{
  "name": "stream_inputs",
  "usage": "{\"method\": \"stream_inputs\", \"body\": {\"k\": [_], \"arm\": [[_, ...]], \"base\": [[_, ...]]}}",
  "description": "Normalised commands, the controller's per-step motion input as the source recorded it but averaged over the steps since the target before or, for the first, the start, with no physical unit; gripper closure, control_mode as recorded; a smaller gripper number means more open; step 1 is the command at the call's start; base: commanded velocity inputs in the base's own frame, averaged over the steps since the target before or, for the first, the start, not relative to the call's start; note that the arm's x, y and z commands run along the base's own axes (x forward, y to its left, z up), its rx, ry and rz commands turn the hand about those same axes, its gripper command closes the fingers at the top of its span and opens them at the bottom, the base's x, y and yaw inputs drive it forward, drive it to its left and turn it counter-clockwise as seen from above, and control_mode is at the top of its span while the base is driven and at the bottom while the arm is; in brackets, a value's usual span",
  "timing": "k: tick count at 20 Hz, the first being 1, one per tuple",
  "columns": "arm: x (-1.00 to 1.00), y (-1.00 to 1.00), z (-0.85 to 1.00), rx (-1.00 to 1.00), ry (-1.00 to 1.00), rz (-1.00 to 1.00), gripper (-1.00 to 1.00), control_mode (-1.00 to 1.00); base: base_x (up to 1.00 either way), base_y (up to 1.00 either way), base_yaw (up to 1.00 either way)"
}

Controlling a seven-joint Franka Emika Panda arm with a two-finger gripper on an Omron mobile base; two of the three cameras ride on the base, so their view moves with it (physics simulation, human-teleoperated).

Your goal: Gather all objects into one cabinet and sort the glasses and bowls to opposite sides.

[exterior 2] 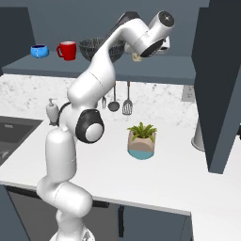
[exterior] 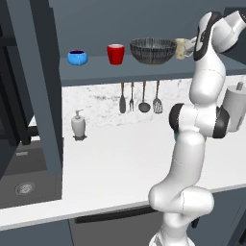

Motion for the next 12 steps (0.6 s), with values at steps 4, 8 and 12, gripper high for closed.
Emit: {"method": "stream_inputs", "body": {"k": [4, 8, 12], "arm": [[0.0, 0.0, 0.0, 0.0, 0.0, 0.0, 1.0, -1.0], [-0.13, 0.0, 0.0, 0.0, -0.01, 0.0, 1.0, -1.0], [-0.66, 0.0, 0.01, 0.0, -0.02, 0.0, 1.0, -1.0]], "base": [[0.0, 0.0, 0.0], [0.0, 0.0, 0.0], [0.0, 0.0, 0.0]]}}
